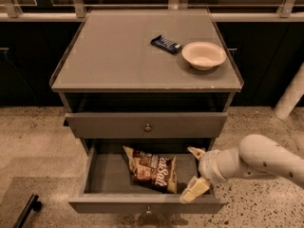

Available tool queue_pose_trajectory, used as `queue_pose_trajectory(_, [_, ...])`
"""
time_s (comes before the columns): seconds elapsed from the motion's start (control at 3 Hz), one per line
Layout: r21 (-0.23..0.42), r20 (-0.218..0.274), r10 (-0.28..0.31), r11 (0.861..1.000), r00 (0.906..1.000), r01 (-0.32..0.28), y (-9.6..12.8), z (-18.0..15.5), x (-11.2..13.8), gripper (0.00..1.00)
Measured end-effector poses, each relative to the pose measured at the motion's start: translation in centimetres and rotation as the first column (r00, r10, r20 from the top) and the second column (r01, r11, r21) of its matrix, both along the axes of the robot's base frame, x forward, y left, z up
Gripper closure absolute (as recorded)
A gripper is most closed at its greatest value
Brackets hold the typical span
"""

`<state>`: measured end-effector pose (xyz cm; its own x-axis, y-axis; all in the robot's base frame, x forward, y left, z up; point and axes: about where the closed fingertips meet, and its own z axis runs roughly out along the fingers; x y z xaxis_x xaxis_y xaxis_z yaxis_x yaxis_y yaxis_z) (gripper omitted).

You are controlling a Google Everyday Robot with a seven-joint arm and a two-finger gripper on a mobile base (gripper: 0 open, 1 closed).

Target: Pick brown chip bag from middle drawer and place on counter

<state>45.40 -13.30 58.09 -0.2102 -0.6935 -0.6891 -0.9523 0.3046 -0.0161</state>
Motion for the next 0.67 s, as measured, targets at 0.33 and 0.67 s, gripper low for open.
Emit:
queue_pose_trajectory(0.33, [-0.001,0.043,-0.053,0.999,0.9977,0.053,-0.3,-0.6,1.7,0.00])
queue_pose_trajectory(0.67, [0.041,0.069,-0.096,0.995,0.9930,0.093,-0.1,-1.9,1.2,0.00])
